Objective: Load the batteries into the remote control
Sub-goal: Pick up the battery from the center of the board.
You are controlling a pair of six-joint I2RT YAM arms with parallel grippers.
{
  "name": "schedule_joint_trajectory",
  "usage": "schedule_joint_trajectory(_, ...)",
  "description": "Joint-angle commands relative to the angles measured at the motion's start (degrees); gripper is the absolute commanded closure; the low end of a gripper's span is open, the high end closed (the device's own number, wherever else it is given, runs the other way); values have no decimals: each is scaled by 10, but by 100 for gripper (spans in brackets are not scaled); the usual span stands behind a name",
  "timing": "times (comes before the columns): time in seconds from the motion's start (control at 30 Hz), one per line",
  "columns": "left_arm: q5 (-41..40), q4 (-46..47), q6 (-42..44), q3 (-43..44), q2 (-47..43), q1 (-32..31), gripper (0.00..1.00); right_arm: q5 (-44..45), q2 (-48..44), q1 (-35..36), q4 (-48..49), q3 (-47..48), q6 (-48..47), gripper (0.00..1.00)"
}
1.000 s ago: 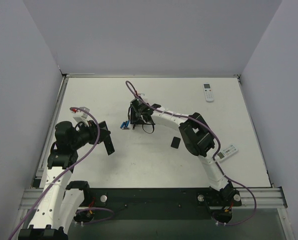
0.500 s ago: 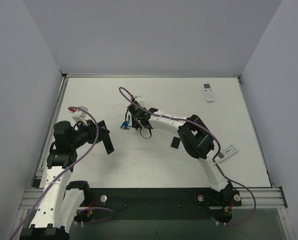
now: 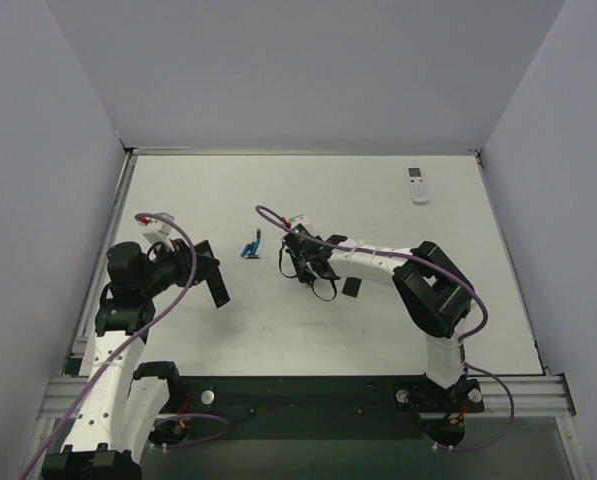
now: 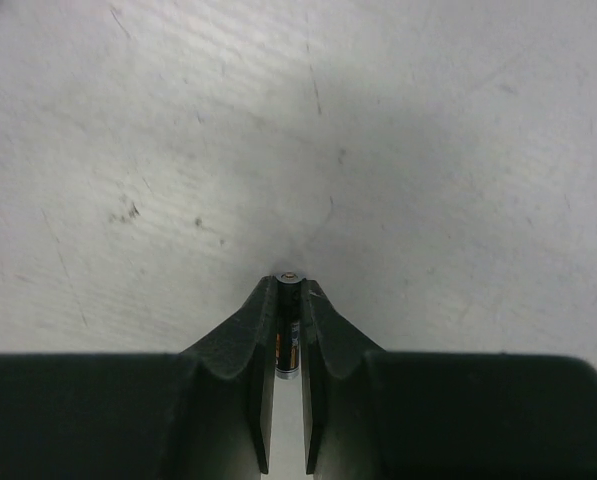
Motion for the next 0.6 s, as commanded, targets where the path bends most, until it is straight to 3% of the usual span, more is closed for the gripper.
schedule_joint_trajectory(0.0, 16, 60, -23, -6, 2, 4, 100, -22, -57, 4, -32, -76, -18, 100)
schedule_joint_trajectory(0.37, 31, 297, -224, -129, -52, 1, 100, -50, -266, 16, 53, -200, -12, 100)
schedule_joint_trajectory(0.57, 14, 405, -307, -190, -69, -31, 100, -44, -388, 37, 129, -237, -21, 100)
